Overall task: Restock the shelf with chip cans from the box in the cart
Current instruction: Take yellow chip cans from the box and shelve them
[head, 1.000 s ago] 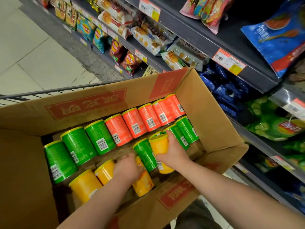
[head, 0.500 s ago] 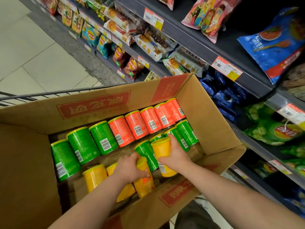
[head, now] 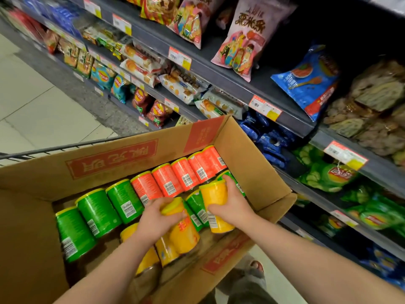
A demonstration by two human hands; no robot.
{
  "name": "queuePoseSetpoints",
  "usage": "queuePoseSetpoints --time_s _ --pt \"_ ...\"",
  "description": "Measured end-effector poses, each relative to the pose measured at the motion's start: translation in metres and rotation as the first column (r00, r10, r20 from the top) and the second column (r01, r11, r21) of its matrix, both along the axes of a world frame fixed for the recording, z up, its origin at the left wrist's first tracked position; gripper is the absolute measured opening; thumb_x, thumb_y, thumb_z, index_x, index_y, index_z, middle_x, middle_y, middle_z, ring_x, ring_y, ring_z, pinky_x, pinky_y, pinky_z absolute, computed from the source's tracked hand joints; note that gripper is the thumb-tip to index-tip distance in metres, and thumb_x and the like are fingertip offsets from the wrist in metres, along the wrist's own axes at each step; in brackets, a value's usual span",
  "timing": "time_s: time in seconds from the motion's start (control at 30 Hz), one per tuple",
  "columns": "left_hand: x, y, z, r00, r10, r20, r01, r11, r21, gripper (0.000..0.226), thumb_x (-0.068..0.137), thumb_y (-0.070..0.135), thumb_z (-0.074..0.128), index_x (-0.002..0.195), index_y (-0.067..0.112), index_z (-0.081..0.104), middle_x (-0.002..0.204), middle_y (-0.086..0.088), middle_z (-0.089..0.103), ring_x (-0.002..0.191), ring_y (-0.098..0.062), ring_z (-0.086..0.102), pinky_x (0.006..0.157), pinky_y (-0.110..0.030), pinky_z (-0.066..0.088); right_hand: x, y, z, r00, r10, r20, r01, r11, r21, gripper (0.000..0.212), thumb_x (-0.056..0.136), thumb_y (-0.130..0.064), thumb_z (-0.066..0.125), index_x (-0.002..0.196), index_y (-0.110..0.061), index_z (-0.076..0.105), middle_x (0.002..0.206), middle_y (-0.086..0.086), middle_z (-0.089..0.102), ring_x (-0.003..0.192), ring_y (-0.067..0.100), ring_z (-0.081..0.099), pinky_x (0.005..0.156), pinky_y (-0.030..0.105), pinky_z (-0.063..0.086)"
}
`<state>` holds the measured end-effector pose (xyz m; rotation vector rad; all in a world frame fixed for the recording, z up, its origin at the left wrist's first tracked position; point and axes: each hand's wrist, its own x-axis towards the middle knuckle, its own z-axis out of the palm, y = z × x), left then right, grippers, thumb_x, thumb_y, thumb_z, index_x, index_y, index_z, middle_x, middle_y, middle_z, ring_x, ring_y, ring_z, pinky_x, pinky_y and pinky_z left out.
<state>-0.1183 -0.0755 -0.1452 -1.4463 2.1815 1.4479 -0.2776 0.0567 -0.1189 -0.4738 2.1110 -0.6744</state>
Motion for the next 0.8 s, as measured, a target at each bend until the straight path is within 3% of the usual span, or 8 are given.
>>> queuePoseSetpoints --time_s 0.1,0.2,0.3,0.47,0.57,0.7,0.8 --pt "-0.012 -0.003 0.01 0.996 0.052 -0.076 -0.047 0.996 0.071 0.059 0.066 0.036 0.085 0.117 0.02 0.061 0.118 -0.001 0.053 0.104 -0.016 0.052 0.088 -0.029 0.042 -0.005 0.003 0.015 0.999 -0.039 -0.019 0.038 0.999 -0.038 0.105 0.058 -0.037 0.068 0.149 -0.03 0.015 0.137 0.003 0.043 0.123 0.023 0.047 0.101 0.042 0.042" --pt "-0.024 0.001 0.024 0.984 0.124 -0.128 -0.107 0.986 0.13 0.05 0.066 0.039 0.084 0.108 0.024 0.061 0.114 -0.004 0.062 0.1 -0.021 0.061 0.088 -0.039 0.052 -0.011 0.012 0.03 0.997 -0.06 -0.047 0.057 0.996 -0.075 0.101 0.066 -0.031 0.073 0.149 -0.028 0.015 0.135 0.004 0.043 0.122 0.022 0.047 0.099 0.037 0.042" --pt "-0.039 0.008 0.039 0.983 0.105 -0.153 -0.08 0.984 0.158 0.078 0.047 0.063 0.08 0.113 0.027 0.061 0.113 -0.003 0.063 0.102 -0.022 0.062 0.089 -0.044 0.052 -0.019 0.027 0.044 0.993 -0.086 -0.075 0.077 0.991 -0.106 0.099 0.073 -0.025 0.073 0.15 -0.029 0.011 0.14 0.004 0.038 0.126 0.023 0.043 0.098 0.032 0.037" --pt "-0.072 0.036 0.075 0.967 0.008 -0.253 0.03 0.989 0.146 0.067 0.045 0.061 0.077 0.101 0.029 0.06 0.103 -0.002 0.064 0.095 -0.02 0.062 0.087 -0.04 0.052 -0.027 0.07 0.075 0.975 -0.188 -0.116 0.169 0.973 -0.158 0.108 0.056 -0.041 0.07 0.148 -0.032 0.014 0.14 0.001 0.039 0.123 0.02 0.045 0.1 0.035 0.041" --pt "-0.092 0.066 0.092 0.944 -0.043 -0.327 0.098 0.983 0.155 0.041 0.063 0.043 0.083 0.092 0.029 0.058 0.095 -0.001 0.063 0.086 -0.018 0.061 0.076 -0.031 0.048 -0.029 0.109 0.088 0.958 -0.252 -0.136 0.22 0.952 -0.213 0.096 0.071 -0.026 0.074 0.148 -0.031 0.017 0.133 -0.002 0.04 0.116 0.017 0.045 0.091 0.028 0.04" --pt "-0.102 0.119 0.106 0.918 -0.144 -0.37 0.209 0.968 0.14 0.044 0.062 0.039 0.084 0.098 0.026 0.063 0.094 0.002 0.065 0.089 -0.018 0.062 0.066 -0.026 0.047 -0.02 0.172 0.099 0.927 -0.34 -0.157 0.3 0.926 -0.229 0.099 0.071 -0.028 0.072 0.15 -0.029 0.011 0.143 0.003 0.034 0.119 0.018 0.044 0.092 0.03 0.04" --pt "-0.102 0.169 0.117 0.909 -0.206 -0.363 0.274 0.95 0.147 0.058 0.045 0.051 0.076 0.097 0.028 0.062 0.094 0.001 0.066 0.085 -0.016 0.062 0.064 -0.026 0.047 -0.005 0.228 0.111 0.894 -0.422 -0.15 0.381 0.892 -0.242 0.1 0.071 -0.028 0.072 0.15 -0.031 0.01 0.142 0.003 0.036 0.116 0.019 0.046 0.089 0.03 0.042"
